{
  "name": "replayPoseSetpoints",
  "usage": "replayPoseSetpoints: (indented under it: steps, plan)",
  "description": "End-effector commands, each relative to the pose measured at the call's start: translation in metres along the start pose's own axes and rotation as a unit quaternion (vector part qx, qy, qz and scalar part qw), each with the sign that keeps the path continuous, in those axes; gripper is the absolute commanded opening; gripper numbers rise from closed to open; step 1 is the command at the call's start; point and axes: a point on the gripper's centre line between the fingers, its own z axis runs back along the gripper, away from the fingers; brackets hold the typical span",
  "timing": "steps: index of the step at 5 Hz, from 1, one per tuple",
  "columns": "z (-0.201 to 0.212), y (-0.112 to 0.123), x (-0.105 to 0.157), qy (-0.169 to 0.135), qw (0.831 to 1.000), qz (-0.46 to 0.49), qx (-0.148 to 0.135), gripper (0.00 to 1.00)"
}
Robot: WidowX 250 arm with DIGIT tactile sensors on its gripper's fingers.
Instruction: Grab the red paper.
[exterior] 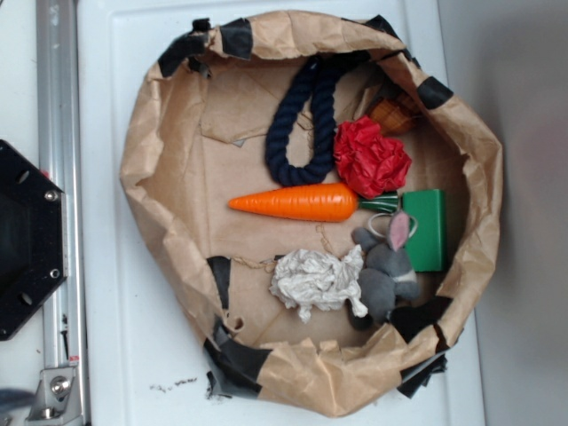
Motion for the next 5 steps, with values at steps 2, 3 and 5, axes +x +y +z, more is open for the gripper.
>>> replayPoseSetpoints:
  steps: [2, 3, 5]
  plan:
    - [-0.039, 0.014, 0.046, -0.071, 0.997, -0.034, -0.024, 1.00]
    - [-0.066, -0.001, 0.073, -0.071, 0.990, -0.110, 0.056, 1.00]
    - [-0.129, 0.016, 0.116, -0.091, 0.980, -0.173, 0.039, 1.00]
